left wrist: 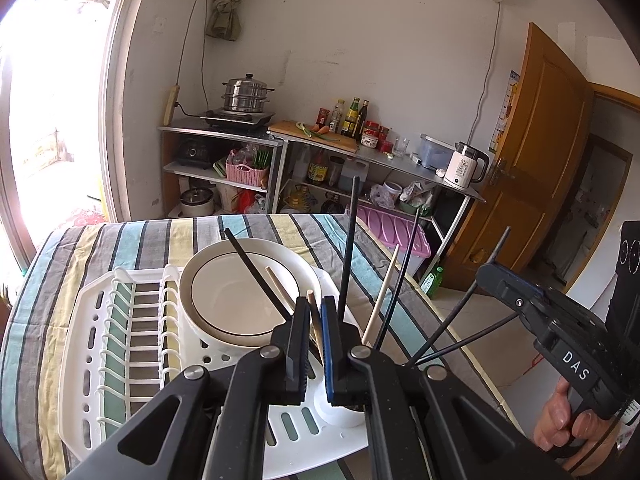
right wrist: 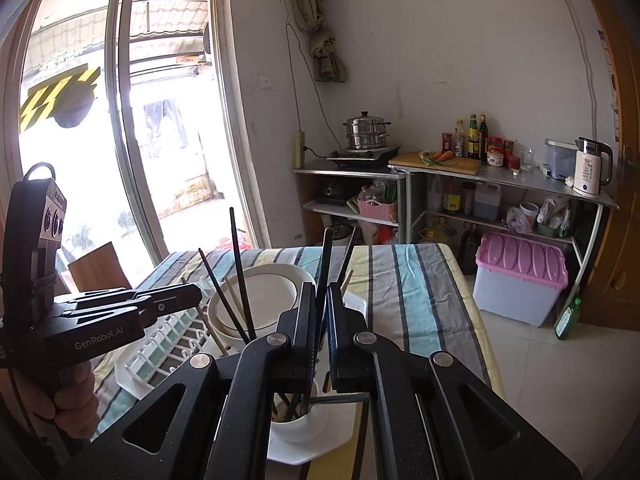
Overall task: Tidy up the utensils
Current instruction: 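Lower both held chopsticks into the white cup, then open both tools and move them back down toward the remaining chopsticks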
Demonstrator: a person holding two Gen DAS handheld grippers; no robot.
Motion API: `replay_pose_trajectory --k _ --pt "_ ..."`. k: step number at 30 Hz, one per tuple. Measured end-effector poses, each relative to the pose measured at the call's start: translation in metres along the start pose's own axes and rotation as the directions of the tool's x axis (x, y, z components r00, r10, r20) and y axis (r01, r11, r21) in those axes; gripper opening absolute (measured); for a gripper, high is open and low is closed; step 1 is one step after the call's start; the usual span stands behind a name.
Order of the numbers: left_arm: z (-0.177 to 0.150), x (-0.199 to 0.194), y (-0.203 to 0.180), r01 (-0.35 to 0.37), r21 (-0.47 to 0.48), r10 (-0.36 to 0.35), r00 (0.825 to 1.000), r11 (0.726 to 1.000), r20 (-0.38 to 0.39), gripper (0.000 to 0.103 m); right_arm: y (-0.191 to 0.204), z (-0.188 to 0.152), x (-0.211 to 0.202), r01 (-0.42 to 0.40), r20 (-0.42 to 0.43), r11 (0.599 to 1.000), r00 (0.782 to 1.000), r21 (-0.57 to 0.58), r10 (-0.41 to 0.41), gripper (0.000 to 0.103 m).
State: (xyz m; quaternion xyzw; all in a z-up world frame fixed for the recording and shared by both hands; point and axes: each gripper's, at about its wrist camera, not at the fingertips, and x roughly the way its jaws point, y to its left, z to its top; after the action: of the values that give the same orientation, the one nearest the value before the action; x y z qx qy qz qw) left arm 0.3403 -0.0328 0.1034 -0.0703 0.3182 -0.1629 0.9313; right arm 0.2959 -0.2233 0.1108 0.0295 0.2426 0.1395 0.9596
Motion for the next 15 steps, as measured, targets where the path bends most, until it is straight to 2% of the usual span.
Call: replay_pose_trajectory --k 3,15 --pt "-0.004 -0.005 0.003 -0.016 -0.008 0.016 1.0 1.0 0.0 0.005 0.0 -0.002 -0.007 0.005 0.004 1.0 1.0 -0.007 -0.005 0.012" --pt "-0.04 -0.038 0.005 -0.037 0.001 0.037 0.999 0.999 0.008 0.007 0.008 -0.019 -0.049 -0.016 0.039 1.0 0.999 -0.021 0.017 0.017"
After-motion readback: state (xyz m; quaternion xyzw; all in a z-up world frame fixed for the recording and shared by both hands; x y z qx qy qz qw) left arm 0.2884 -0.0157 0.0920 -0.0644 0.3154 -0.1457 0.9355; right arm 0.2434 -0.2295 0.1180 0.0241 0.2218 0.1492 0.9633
